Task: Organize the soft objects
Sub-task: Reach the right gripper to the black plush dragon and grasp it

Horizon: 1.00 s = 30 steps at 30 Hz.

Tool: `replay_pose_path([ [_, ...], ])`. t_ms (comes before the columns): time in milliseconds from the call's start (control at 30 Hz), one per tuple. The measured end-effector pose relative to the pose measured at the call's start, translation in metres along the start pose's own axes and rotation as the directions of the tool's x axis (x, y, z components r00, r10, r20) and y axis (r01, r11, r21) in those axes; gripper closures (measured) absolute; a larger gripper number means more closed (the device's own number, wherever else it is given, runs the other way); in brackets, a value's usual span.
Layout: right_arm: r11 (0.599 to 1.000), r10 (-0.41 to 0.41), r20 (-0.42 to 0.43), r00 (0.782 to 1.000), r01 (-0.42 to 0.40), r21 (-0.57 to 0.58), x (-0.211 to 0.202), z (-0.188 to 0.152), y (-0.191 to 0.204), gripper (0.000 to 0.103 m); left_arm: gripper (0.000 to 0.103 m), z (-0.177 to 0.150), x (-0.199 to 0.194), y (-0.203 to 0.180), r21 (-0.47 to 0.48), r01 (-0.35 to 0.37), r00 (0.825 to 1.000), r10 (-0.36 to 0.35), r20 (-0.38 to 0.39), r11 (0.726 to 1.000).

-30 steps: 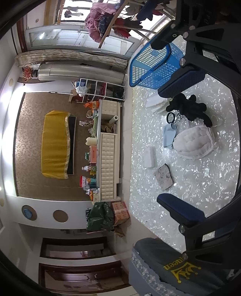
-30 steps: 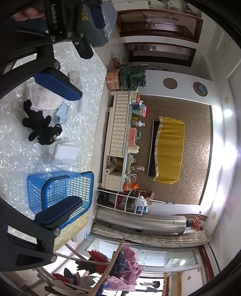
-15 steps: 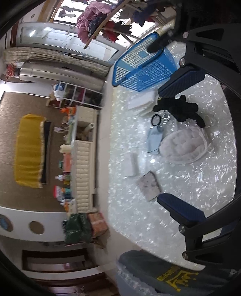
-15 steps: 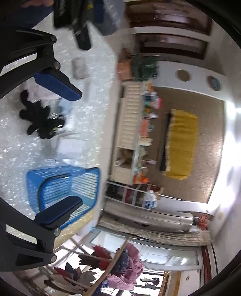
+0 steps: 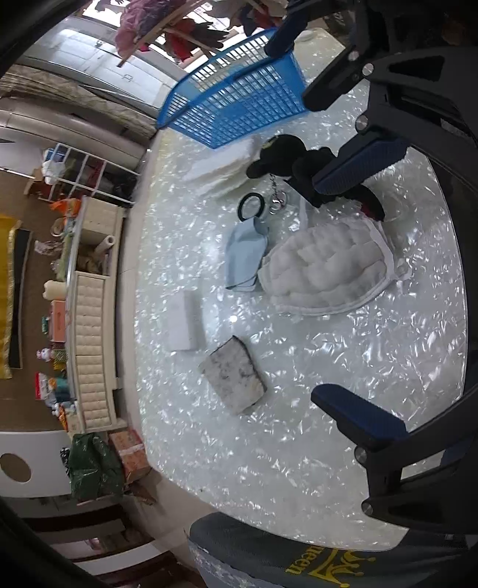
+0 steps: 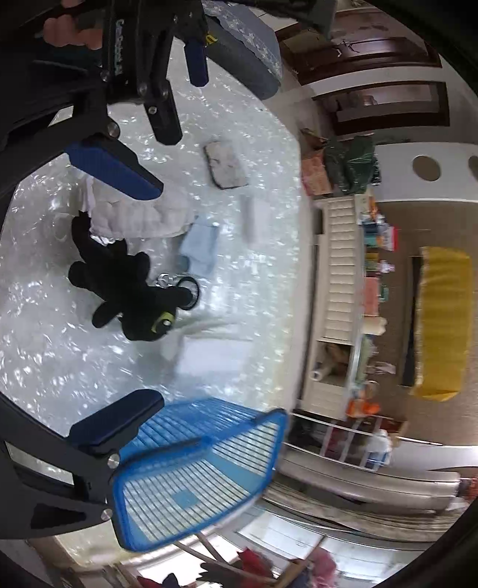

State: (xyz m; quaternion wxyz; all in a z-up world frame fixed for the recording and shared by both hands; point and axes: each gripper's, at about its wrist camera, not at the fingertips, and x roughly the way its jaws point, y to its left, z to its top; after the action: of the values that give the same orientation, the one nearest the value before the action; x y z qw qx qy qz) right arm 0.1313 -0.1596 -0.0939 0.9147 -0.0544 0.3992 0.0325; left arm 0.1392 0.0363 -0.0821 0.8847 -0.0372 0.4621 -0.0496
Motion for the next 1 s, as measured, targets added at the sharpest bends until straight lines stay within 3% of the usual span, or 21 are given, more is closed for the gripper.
replay_pose_path([
  [200,0.999,0.033,-0.087,0.996,-0.030,0.028,0.018,-0.001,-0.004,0.000,0.000,0.003,0.017,0.014,-0.018,0.012,0.998,-0.014,-0.064,1.000],
  [300,0.999,0.036,-0.143,0.989,-0.031,0.036,0.029,0.003,-0.008,0.000,0.000,0.003,0.029,0.020,-0.013,-0.021,0.995,0.020,-0.100,1.000],
  [433,0.999,-0.006,-0.232,0.973,0.018,0.051,0.049,0.008,-0.011,0.000,0.000,0.003,0.049,0.030,-0.043,-0.016,0.987,0.009,-0.162,0.999],
  [633,0.992,0.037,-0.357,0.933,0.007,0.122,0.071,0.004,-0.019,0.006,0.000,0.001,0.072,0.029,-0.059,-0.030,0.975,0.016,-0.224,0.998],
  [800,0.993,0.043,-0.371,0.928,0.002,0.121,0.078,0.001,-0.015,0.008,0.000,-0.001,0.091,0.019,-0.072,-0.022,0.966,0.002,-0.260,0.997],
  [1000,0.991,0.076,-0.409,0.909,-0.022,0.134,0.094,-0.006,-0.015,0.013,0.000,-0.005,0.112,0.006,-0.001,-0.018,0.954,0.017,-0.298,1.000],
])
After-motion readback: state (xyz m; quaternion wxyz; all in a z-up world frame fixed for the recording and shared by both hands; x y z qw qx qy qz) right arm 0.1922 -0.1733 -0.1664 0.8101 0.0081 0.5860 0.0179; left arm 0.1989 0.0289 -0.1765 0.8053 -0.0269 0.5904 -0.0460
